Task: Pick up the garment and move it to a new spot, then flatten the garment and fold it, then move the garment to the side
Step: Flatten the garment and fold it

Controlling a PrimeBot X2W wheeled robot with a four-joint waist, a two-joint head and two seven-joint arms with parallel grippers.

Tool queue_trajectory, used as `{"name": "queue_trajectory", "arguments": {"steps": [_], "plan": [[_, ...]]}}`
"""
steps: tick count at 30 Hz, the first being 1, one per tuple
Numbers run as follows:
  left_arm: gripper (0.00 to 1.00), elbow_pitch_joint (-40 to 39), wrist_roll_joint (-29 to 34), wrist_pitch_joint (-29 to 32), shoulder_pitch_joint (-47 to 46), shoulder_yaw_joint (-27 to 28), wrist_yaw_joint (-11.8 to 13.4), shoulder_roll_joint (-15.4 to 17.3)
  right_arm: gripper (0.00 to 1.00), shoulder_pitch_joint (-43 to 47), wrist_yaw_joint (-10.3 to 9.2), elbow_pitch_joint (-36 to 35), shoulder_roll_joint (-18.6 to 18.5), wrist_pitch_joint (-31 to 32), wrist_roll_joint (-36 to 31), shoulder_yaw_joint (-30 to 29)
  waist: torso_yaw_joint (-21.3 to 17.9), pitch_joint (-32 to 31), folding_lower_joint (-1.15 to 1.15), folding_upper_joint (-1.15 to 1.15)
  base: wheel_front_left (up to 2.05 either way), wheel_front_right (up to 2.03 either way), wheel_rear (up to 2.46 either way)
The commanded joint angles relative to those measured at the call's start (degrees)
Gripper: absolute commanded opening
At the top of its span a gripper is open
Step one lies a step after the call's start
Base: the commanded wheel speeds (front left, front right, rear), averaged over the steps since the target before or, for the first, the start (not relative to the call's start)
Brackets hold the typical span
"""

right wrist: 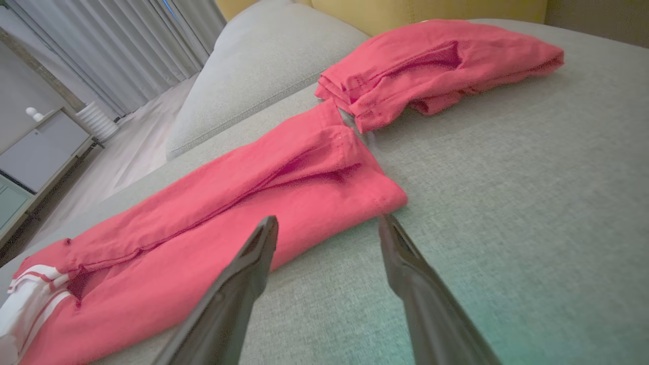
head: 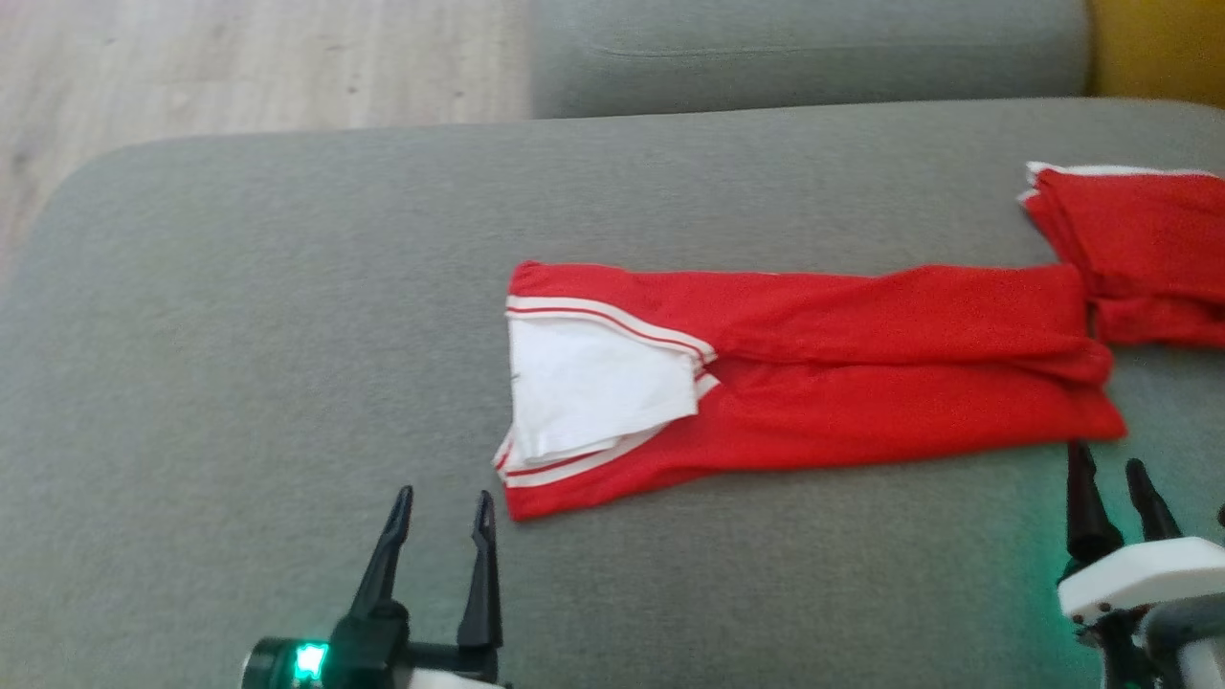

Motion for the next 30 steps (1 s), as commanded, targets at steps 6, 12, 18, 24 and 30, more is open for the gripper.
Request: {"name": "queue_trajectory", "arguments": {"steps": [6, 12, 18, 24, 30], "plan": [[1.0, -4.1, 5.7, -0.7, 2.3, 5.4, -1.4, -3.7, 1.0, -4.6, -0.05, 1.2, -0.7, 1.2, -1.2, -6.0, 4.0, 0.1, 0.02, 0.0, 0.0, 0.0, 0.0], [1.0, -3.5, 9.4, -0.7, 3.5, 7.5, -5.2, -7.0, 1.0, -12.6, -0.05, 8.6, -1.8, 3.5, -10.3, -16.5, 6.8, 2.7, 0.02, 0.0, 0.0, 0.0, 0.0], [1.0, -2.2, 11.7, -0.7, 3.0, 9.2, -8.0, -9.5, 1.0, -18.2, -0.05, 14.2, -1.6, 5.6, -16.4, -21.5, 7.5, 5.1, 0.02, 0.0, 0.0, 0.0, 0.0], [1.0, -1.1, 13.6, -0.7, 2.3, 11.0, -10.4, -11.5, 1.0, -21.9, -0.05, 20.4, -0.1, 8.8, -18.8, -23.6, 6.8, 6.6, 0.02, 0.0, 0.0, 0.0, 0.0], [1.0, 0.0, 15.0, -0.7, 2.0, 12.6, -12.4, -12.8, 0.0, -23.6, -0.05, 22.2, 1.8, 9.9, -15.8, -22.1, 5.9, 6.6, 0.02, 0.0, 0.0, 0.0, 0.0]]}}
